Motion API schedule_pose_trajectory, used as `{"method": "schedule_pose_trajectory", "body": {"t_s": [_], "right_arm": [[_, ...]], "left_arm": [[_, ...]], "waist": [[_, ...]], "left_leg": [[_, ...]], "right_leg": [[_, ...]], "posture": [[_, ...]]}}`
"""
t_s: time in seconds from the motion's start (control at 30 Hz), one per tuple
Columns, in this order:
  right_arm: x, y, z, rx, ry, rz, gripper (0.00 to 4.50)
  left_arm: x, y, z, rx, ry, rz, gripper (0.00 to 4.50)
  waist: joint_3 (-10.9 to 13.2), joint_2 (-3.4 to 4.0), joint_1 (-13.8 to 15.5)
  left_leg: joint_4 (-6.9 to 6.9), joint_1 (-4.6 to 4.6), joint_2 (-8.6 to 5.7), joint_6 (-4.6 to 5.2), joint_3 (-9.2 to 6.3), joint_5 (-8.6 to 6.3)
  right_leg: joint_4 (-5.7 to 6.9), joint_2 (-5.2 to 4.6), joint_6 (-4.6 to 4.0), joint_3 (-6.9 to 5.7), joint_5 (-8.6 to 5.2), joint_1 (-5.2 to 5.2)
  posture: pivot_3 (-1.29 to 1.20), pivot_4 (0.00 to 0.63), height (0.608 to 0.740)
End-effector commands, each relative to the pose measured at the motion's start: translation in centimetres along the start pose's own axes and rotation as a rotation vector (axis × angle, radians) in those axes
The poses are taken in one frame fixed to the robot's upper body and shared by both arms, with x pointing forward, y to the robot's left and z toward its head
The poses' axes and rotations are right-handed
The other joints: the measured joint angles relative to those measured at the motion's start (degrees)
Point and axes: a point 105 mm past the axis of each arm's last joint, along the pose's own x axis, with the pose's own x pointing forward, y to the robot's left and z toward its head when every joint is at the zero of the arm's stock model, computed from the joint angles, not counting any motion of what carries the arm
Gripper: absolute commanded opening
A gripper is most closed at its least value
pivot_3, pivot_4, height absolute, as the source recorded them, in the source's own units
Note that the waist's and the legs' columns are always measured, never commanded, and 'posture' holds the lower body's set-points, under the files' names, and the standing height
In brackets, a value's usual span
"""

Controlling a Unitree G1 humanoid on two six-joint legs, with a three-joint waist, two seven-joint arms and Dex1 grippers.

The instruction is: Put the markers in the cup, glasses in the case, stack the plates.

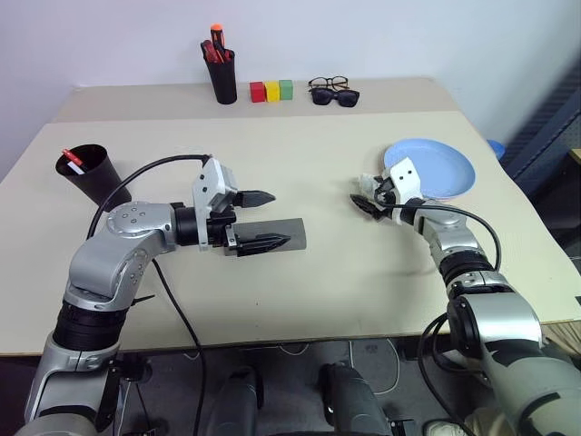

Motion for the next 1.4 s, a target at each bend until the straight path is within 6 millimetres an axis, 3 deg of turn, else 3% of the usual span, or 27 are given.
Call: {"method": "schedule_pose_trajectory", "body": {"t_s": [0.03,0.13,0.2,0.27,0.43,0.7,0.87,0.97,1.07,1.2,1.4], "right_arm": [[0.3,-0.6,1.2,-0.015,-0.027,-0.037,4.00],[0.3,-0.6,0.8,-0.009,-0.012,-0.053,4.00],[0.3,-0.8,0.6,0.000,-0.007,-0.074,3.49],[0.3,-1.1,0.6,0.003,-0.007,-0.095,2.71],[0.1,-2.0,1.3,-0.022,-0.032,-0.155,0.06],[-0.5,-3.6,4.7,-0.058,-0.156,-0.212,0.06],[-1.7,-6.2,9.0,-0.088,-0.267,-0.296,0.06],[-2.6,-7.9,9.8,-0.110,-0.254,-0.355,0.06],[-3.6,-9.6,9.3,-0.125,-0.197,-0.425,0.06],[-4.1,-10.4,8.2,-0.126,-0.136,-0.457,1.37],[-4.7,-11.0,7.3,-0.126,-0.102,-0.481,4.46]], "left_arm": [[-0.5,0.0,1.4,0.037,-0.036,0.027,4.50],[-0.5,0.3,1.6,0.027,-0.048,0.059,4.50],[-0.4,0.4,1.8,0.013,-0.062,0.077,4.50],[-0.4,0.7,1.8,-0.001,-0.065,0.101,4.50],[0.1,0.6,1.3,-0.020,-0.067,0.119,4.50],[0.7,0.7,1.3,-0.035,-0.083,0.119,4.50],[0.9,0.7,1.1,-0.043,-0.087,0.115,4.50],[1.0,0.7,1.0,-0.046,-0.088,0.121,4.50],[1.2,0.6,0.9,-0.051,-0.095,0.141,4.50],[1.2,0.6,0.8,-0.061,-0.097,0.168,4.50],[0.9,1.7,-0.5,-0.039,-0.056,0.264,4.50]], "waist": [[0.0,0.00,0.0],[0.0,0.00,0.0],[0.0,0.00,0.0],[0.0,0.00,0.0],[0.0,0.00,0.0],[0.0,0.00,0.0],[0.0,0.02,0.0],[0.0,0.02,0.1],[0.0,0.00,0.2],[0.0,0.00,0.0],[0.0,0.01,-0.3]], "left_leg": [[0.00,0.00,0.00,0.00,0.00,0.00],[0.00,0.00,0.00,0.00,0.00,0.00],[0.00,0.03,0.00,0.00,0.00,0.00],[0.00,0.03,0.00,0.00,0.00,0.00],[0.00,0.03,0.00,0.00,0.00,0.00],[0.00,0.03,0.00,0.00,0.00,0.00],[-0.01,0.04,0.00,0.00,0.01,0.00],[-0.02,0.03,0.00,0.00,0.01,0.00],[-0.03,0.03,0.00,0.00,0.01,0.00],[-0.03,0.03,0.00,0.00,0.02,0.00],[-0.05,0.04,0.00,0.00,0.02,0.00]], "right_leg": [[0.00,0.00,0.00,0.00,0.00,0.00],[0.00,0.00,0.00,0.00,0.00,0.01],[0.00,0.00,0.00,0.00,0.00,0.02],[0.00,0.00,0.00,0.00,0.00,0.03],[-0.01,0.00,0.00,0.01,0.00,0.04],[-0.01,0.00,0.00,0.01,0.00,0.04],[-0.01,0.00,-0.01,0.01,0.00,0.03],[-0.04,0.00,-0.02,0.01,-0.01,0.03],[-0.08,-0.01,-0.03,0.01,-0.02,0.05],[-0.09,-0.01,-0.05,0.02,-0.02,0.06],[-0.08,0.00,-0.05,0.04,-0.02,0.04]], "posture": [[0.00,0.150,0.740],[0.00,0.150,0.740],[0.00,0.150,0.740],[0.00,0.150,0.740],[0.00,0.150,0.740],[0.00,0.150,0.740],[0.00,0.150,0.740],[0.00,0.150,0.740],[0.00,0.150,0.740],[0.00,0.150,0.740],[0.00,0.150,0.740]]}}
